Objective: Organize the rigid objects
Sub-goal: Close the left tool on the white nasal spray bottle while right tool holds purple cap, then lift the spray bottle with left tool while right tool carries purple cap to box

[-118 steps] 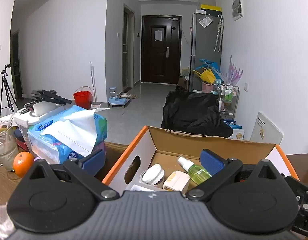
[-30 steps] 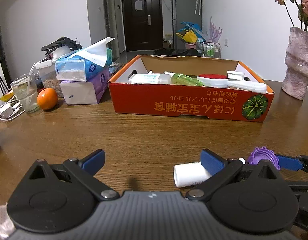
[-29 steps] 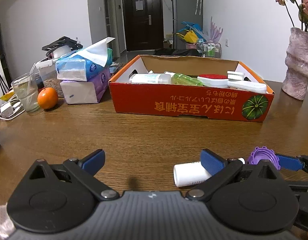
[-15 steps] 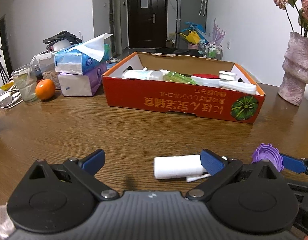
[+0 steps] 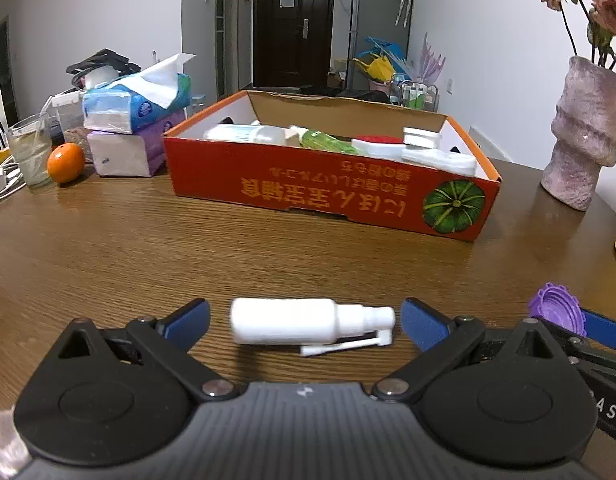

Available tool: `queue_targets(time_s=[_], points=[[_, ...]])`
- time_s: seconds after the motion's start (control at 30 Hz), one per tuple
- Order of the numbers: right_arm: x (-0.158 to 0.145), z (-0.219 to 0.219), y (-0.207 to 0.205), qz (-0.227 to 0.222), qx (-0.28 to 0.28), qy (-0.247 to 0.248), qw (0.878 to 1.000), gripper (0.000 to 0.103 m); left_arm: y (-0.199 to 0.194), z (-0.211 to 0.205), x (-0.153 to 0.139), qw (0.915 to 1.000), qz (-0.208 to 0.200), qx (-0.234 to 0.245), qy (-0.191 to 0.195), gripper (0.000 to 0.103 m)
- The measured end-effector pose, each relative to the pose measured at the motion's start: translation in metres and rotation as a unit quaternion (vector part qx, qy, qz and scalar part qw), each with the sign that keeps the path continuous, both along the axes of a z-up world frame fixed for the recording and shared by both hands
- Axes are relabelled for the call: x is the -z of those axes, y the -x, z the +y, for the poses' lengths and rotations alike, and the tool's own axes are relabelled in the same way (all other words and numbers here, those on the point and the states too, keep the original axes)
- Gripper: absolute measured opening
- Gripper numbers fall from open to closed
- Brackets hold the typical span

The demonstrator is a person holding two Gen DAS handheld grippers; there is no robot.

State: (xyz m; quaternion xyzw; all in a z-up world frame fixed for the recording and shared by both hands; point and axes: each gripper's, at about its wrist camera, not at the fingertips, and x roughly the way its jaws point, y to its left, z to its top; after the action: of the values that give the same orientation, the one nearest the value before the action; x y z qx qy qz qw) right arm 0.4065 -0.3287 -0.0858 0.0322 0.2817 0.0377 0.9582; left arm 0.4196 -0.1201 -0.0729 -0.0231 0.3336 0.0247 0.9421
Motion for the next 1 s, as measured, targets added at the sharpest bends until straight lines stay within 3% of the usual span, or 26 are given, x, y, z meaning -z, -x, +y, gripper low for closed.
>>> queue_targets(time_s=[0.4,0.6,1.0], points=[[0.004,-0.021,-0.007,0.006,0.013,-0.003,1.000,0.052,-0.013,-0.022,0.015,0.9982,0.012,-0.014,-0.057,0.103],[0.005,-0.020,-0.007,0.006,0.012,-0.001,1.000,0.052,-0.021,-0.015,0.023,0.9981,0.039,-0.014,-0.045,0.103],[0.006,-0.019,-0.007,0.007,0.012,0.001,1.000,0.052,-0.022,-0.016,0.021,0.9970,0.044,0.014,-0.061,0.103]])
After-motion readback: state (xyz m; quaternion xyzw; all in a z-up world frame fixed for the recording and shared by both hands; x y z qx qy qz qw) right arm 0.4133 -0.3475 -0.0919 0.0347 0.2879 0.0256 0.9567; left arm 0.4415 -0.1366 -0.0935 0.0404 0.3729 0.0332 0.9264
